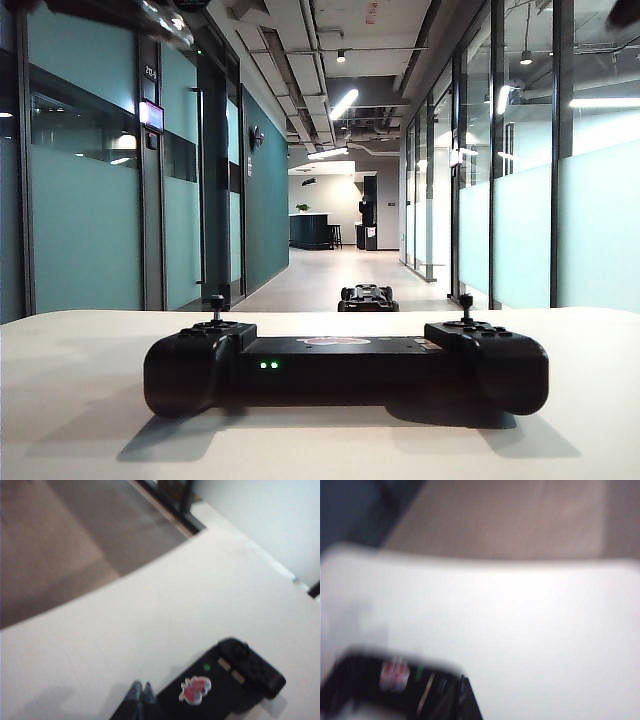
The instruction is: Push the left joystick on the remote control sitting on the white table forward to make the robot dog walk in a straight line until it approaches the door.
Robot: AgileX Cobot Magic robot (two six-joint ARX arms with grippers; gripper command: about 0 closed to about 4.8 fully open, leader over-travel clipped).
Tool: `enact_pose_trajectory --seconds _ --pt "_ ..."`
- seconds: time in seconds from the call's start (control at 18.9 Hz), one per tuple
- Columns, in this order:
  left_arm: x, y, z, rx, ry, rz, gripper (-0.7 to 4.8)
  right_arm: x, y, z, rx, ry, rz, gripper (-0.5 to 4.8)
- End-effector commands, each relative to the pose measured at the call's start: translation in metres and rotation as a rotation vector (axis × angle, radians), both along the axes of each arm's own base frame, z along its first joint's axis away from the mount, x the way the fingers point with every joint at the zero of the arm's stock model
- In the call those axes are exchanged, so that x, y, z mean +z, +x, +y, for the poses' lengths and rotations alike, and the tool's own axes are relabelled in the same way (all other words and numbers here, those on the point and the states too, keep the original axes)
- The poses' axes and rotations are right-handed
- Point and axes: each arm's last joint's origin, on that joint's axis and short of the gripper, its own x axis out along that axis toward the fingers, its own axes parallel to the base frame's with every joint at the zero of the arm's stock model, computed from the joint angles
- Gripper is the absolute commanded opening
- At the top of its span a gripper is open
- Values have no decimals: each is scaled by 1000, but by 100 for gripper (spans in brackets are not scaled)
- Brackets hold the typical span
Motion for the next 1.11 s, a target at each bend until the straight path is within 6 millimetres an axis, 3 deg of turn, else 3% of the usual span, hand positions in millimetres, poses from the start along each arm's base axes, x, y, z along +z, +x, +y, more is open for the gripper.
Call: enact_pose_trajectory --seconds 0.05,0.42,0.48,0.53,0.64,1.01,1.11 --pt "0 -2 0 -23 2 12 -5 -8 0 19 101 -34 81 -5" --pt "1 -2 0 -30 -4 9 -5 -48 15 58 182 -132 406 8" --pt "1 -2 0 -29 -3 8 -5 -51 16 60 188 -142 424 38" --pt "1 -2 0 -29 -3 8 -5 -58 20 65 207 -154 466 172" --pt "1 -2 0 -31 -4 9 -5 -67 26 71 225 -161 520 332" --pt "1 -2 0 -32 -4 10 -5 -87 41 83 232 -188 591 338" --pt "1 -2 0 -32 -4 9 -5 -94 45 86 229 -204 618 423"
